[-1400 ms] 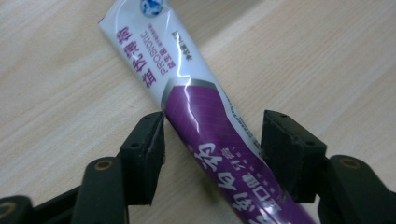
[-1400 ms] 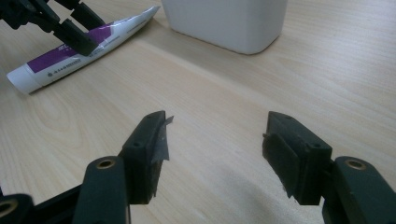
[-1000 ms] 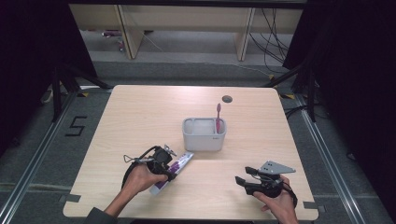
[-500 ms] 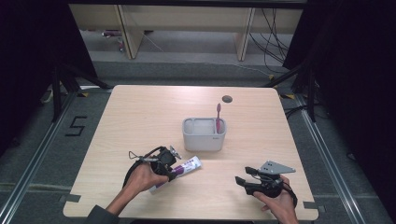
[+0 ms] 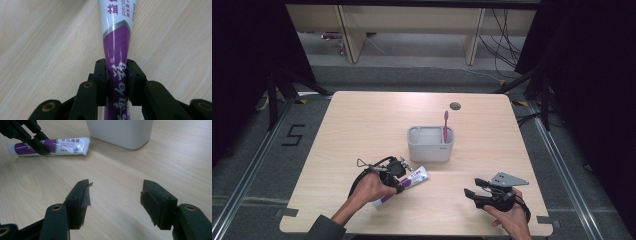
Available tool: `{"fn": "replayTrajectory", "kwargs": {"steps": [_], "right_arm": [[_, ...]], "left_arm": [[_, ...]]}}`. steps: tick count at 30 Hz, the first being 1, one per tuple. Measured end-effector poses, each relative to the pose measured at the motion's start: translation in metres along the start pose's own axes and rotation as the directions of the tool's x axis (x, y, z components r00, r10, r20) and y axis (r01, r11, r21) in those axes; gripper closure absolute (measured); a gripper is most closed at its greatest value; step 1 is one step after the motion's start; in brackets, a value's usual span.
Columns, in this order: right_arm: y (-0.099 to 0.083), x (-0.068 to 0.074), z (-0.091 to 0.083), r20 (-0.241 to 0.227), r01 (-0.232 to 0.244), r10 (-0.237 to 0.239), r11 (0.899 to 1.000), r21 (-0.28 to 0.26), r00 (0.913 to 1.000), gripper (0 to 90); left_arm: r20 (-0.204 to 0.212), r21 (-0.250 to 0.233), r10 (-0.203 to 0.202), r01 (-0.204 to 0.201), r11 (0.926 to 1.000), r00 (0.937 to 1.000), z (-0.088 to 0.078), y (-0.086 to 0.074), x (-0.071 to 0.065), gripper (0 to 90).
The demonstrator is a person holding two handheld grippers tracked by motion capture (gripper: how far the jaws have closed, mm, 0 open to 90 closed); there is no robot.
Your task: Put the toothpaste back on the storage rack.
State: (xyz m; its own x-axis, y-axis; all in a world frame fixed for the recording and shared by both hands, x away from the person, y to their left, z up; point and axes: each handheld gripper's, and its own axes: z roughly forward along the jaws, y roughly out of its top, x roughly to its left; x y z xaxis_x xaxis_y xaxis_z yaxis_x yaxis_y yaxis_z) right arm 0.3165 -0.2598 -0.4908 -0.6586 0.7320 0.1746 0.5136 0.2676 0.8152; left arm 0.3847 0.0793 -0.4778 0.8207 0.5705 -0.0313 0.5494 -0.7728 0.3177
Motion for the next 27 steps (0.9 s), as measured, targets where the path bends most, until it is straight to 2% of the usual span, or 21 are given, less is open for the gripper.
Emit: {"fn": "replayTrajectory", "kwargs": {"steps": [2,6,8,11,12,14,17,21,27], "right_arm": [[0.0,0.0,0.001,-0.004,-0.003,0.003,1.0,-0.015,1.0,40.0],[0.0,-0.001,0.0,0.003,0.005,-0.005,1.0,0.006,1.0,40.0],[0.0,0.0,0.0,-0.004,-0.014,0.014,1.0,0.016,0.9999,40.0],[0.0,0.0,0.0,-0.004,-0.01,0.01,1.0,0.014,0.9999,40.0],[0.0,-0.001,0.0,0.002,0.004,-0.004,1.0,0.006,1.0,40.0],[0.0,-0.001,0.0,0.001,0.005,-0.005,1.0,0.006,1.0,40.0],[0.0,-0.001,0.001,-0.004,0.004,-0.004,1.0,0.004,1.0,39.9],[0.0,-0.001,0.001,-0.003,-0.003,0.003,1.0,0.003,1.0,39.9],[0.0,-0.001,0.0,-0.003,-0.005,0.005,1.0,0.004,1.0,39.9]], "left_arm": [[-0.001,0.005,0.005,-0.005,1.0,1.0,0.001,0.001,0.0,72.7],[0.003,0.013,0.002,-0.002,0.9999,1.0,0.003,0.003,0.0,72.6],[0.007,0.021,0.003,-0.003,0.9998,1.0,0.005,0.004,0.001,72.4],[0.007,0.027,0.002,-0.002,0.9996,1.0,0.005,0.005,0.0,72.3],[0.004,0.033,0.011,-0.011,0.9994,0.9999,0.005,0.006,0.0,72.3],[-0.002,0.041,0.025,-0.025,0.9988,0.9997,0.005,0.007,-0.001,72.6],[0.01,0.049,0.021,-0.021,0.9986,0.9997,0.006,0.009,0.0,73.0],[0.007,0.077,0.048,-0.048,0.9958,0.9988,0.006,0.013,-0.001,73.2],[0.008,0.072,0.058,-0.058,0.9957,0.9983,0.006,0.012,-0.001,73.7]]}}
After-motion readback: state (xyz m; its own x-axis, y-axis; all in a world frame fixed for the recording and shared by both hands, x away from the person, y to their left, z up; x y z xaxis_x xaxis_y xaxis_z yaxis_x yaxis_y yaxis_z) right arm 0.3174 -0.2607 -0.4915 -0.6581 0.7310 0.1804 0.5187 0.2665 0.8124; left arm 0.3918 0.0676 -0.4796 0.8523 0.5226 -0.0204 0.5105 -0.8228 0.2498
